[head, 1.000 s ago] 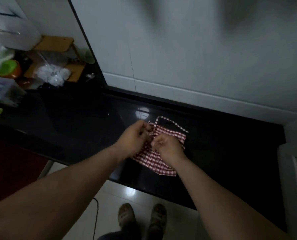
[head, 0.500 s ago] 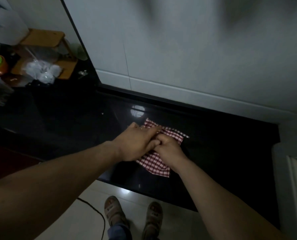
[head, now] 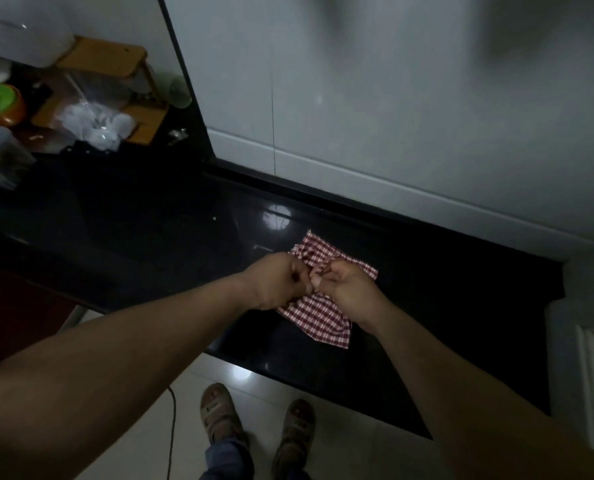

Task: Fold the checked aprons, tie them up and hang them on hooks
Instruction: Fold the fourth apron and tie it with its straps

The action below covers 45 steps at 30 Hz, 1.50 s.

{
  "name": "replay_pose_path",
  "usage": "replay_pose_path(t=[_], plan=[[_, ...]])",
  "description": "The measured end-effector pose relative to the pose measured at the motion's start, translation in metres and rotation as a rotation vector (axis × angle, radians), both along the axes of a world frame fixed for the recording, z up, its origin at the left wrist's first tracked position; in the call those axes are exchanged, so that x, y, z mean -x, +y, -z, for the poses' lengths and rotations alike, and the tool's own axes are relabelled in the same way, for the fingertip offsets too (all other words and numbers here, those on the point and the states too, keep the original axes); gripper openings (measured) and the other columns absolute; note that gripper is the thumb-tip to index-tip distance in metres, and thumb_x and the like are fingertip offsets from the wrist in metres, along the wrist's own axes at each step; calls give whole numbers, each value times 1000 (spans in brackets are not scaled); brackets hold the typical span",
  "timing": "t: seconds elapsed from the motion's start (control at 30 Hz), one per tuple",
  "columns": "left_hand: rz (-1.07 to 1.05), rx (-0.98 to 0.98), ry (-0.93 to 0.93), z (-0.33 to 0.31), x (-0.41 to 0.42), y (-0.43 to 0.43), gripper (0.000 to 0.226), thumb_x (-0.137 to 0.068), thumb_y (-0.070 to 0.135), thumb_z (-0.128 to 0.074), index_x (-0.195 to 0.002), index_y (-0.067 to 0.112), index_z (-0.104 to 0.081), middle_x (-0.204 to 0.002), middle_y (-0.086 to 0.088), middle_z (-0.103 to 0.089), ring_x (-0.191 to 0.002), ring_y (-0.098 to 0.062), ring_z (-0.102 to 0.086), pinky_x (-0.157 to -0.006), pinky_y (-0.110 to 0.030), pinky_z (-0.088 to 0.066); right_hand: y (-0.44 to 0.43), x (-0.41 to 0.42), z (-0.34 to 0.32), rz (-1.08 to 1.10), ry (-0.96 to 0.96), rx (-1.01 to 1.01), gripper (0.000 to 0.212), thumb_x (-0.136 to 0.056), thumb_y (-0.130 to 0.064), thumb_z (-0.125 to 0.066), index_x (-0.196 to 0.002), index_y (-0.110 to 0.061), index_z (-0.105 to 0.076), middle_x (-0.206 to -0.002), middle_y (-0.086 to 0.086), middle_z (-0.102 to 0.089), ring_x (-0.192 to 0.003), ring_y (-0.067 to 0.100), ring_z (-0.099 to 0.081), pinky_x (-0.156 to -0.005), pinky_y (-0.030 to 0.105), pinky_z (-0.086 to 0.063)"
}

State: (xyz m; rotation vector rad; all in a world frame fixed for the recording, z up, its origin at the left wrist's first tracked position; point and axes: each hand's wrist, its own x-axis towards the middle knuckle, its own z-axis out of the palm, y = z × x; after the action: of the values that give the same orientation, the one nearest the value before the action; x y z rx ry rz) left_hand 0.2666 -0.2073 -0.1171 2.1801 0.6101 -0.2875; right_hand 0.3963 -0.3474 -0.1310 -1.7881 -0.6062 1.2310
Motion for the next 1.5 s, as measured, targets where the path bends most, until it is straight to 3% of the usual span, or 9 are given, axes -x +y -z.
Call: replay_pose_path(t=[0.23,0.43,0.6,0.67,0.87,1.0,1.1,1.3,1.5], plan=[[93,-18,-96,8,-7,4,18,-90,27,-79,-91,28,-62,-78,16,-61,-70,4,-57,-59,-11,-37,-5,-15,-8,-113,-42,-26,8,-95,-5,-68,-98,-13,-71,-95,10,-77,-94,23,-74,-92,38,-58],[-12,0,-129,21,-6,-5,20,-95,34,-73,-82,23,-64,-72,11,-65,-63,1,-58,-57,-15,-41,-9,-5,-10,-24,-207,-62,13,-91,-5,-72,-95,-16,-78,-88,-9,-77,-84,2,-72,-73,11,-52],[13,-116,-106,17,-9,-11,23,-96,39,-60,-78,26,-55,-69,10,-60,-62,-2,-54,-61,-26,-39,-13,1,-7,10,-312,-64,14,-96,-11,-67,-96,-21,-76,-90,-10,-75,-87,-1,-69,-75,8,-49],[23,-198,-92,15,-10,-15,23,-98,43,-53,-80,28,-51,-70,12,-57,-64,-1,-52,-60,-26,-36,-13,5,-4,25,-342,-58,13,-98,-11,-64,-94,-19,-74,-89,-7,-74,-85,1,-68,-75,10,-49],[-7,-453,-268,28,-2,-36,16,-104,41,-41,-101,28,-49,-88,9,-62,-71,-11,-53,-71,-32,-47,-14,-10,-5,-20,-193,67,12,-97,-13,-61,-90,-16,-71,-89,8,-73,-88,28,-71,-83,44,-56],[-2,-444,-393,39,8,-37,19,-108,39,-40,-106,25,-52,-92,10,-61,-73,-6,-49,-66,-26,-37,-10,-23,-17,-265,-265,119,18,-101,-14,-60,-110,-20,-74,-99,-2,-75,-93,14,-72,-82,30,-59],[25,-397,-380,37,9,-33,12,-106,35,-46,-107,25,-53,-93,10,-60,-75,-6,-51,-64,-21,-33,-9,-25,-20,-268,-266,130,12,-99,-16,-64,-102,-19,-75,-92,-3,-75,-84,7,-70,-74,23,-53],[85,-339,-315,24,13,-29,14,-102,37,-57,-104,28,-47,-89,12,-56,-72,-6,-52,-64,-23,-34,-11,-13,-15,-192,-355,90,12,-100,-18,-63,-93,-19,-72,-86,1,-72,-78,15,-67,-74,33,-55],[-81,-286,-244,23,14,-35,17,-105,38,-51,-93,25,-49,-82,10,-55,-72,-11,-53,-65,-32,-43,-8,-10,-23,-294,-420,165,15,-103,-24,-54,-93,-21,-66,-73,-3,-62,-59,8,-52,-52,28,-42]])
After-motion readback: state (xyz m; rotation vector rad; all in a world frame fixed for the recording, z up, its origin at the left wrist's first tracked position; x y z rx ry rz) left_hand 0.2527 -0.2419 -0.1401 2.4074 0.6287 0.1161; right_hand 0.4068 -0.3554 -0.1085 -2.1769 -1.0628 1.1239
